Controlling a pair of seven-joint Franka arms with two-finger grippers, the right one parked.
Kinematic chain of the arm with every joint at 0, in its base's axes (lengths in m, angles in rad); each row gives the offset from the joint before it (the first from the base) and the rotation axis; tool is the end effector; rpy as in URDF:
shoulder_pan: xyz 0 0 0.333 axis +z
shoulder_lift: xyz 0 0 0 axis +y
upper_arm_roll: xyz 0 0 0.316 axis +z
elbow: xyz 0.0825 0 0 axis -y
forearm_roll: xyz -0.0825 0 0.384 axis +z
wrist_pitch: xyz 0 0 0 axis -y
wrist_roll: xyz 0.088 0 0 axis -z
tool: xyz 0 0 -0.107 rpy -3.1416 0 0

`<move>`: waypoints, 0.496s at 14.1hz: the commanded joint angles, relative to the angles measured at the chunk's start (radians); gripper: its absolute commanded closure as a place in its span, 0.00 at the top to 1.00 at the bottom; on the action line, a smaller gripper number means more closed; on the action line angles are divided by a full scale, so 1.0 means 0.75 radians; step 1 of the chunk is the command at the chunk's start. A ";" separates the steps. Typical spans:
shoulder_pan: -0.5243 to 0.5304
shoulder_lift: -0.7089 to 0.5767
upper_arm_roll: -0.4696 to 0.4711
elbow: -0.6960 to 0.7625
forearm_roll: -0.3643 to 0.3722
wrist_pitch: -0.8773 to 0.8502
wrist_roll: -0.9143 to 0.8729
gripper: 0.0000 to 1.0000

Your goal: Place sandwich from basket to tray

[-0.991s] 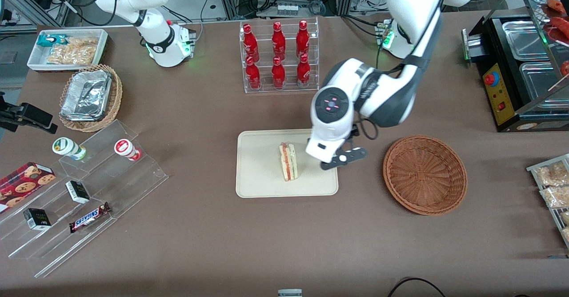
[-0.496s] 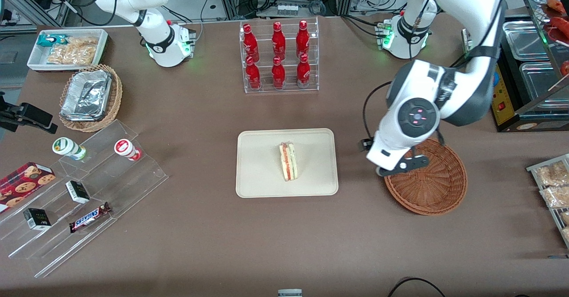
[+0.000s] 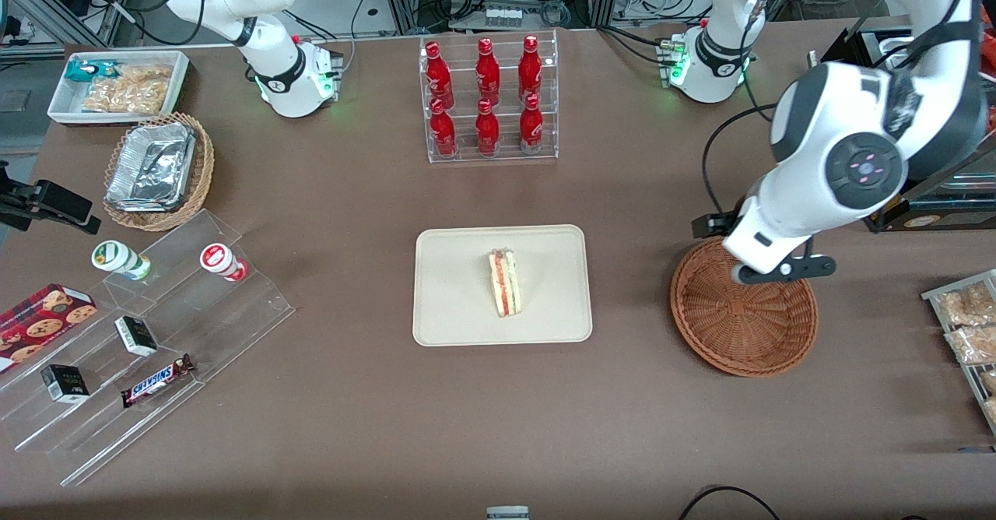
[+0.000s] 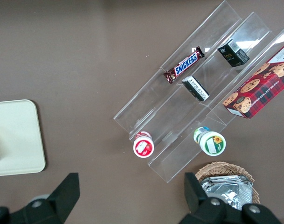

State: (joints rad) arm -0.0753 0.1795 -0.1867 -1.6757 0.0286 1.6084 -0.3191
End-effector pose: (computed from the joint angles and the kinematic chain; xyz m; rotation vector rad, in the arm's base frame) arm 0.5704 -0.1432 0.4770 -3.0546 -0.0785 0.3606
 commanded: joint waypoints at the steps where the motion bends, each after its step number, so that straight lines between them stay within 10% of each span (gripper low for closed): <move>1: 0.116 -0.167 -0.042 -0.116 -0.018 -0.026 0.165 1.00; 7: 0.123 -0.276 0.140 -0.061 -0.014 -0.075 0.421 1.00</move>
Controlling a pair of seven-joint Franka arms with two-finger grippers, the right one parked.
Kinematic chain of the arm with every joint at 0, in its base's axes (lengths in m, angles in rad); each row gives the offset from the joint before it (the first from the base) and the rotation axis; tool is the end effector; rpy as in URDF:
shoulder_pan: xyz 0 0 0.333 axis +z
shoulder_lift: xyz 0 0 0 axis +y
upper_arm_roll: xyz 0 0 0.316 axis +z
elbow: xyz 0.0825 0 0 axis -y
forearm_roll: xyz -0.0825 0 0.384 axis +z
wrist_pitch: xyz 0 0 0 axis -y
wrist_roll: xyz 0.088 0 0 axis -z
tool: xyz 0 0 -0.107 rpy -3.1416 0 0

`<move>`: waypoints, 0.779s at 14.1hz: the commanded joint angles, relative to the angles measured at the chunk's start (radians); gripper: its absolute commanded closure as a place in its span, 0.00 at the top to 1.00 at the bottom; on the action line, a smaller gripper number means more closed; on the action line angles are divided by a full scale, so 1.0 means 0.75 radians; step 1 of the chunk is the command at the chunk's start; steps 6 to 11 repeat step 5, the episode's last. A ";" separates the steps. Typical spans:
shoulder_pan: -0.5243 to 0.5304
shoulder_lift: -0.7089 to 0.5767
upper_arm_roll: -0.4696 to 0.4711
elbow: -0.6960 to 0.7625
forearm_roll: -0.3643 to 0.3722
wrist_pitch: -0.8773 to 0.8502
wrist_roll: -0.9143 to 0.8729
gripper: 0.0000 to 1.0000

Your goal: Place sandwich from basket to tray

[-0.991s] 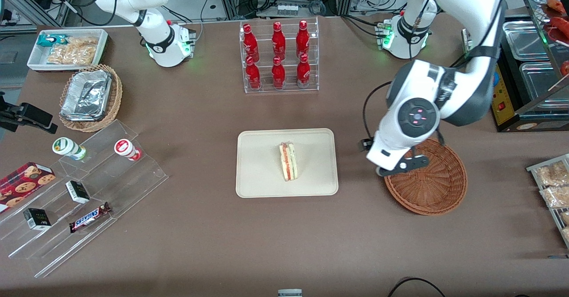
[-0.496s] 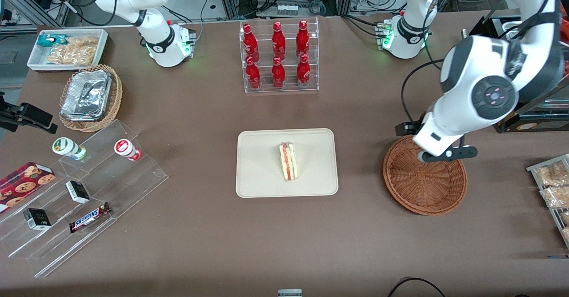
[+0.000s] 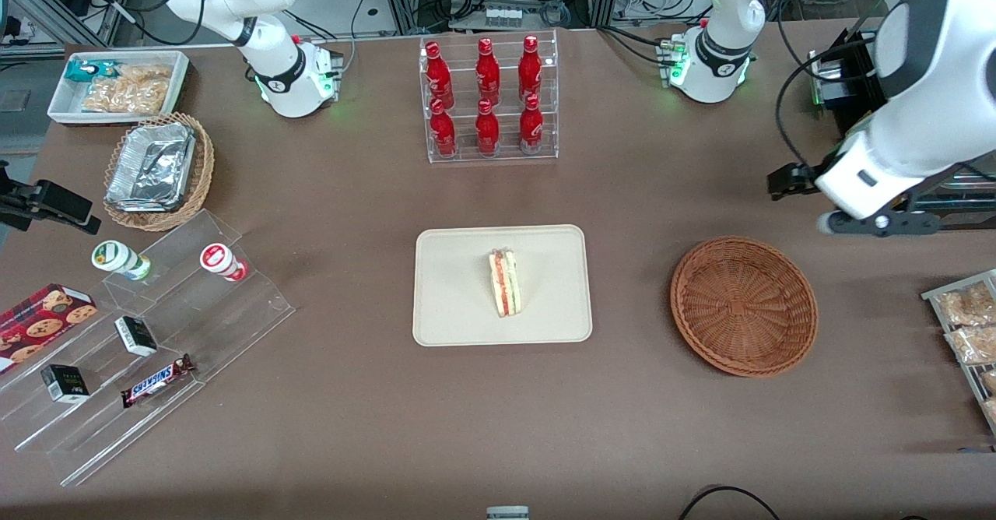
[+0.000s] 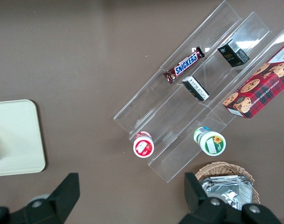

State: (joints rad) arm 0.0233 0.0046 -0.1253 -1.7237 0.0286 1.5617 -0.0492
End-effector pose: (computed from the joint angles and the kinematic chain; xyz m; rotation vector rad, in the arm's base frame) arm 0.5427 -0.0523 0.5498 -3.0896 0.0849 0.2540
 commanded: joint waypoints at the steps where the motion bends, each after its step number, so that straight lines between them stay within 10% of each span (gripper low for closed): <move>1: -0.035 -0.045 0.105 0.024 -0.014 -0.010 0.064 1.00; 11: -0.068 -0.043 0.173 0.067 -0.018 0.006 0.061 1.00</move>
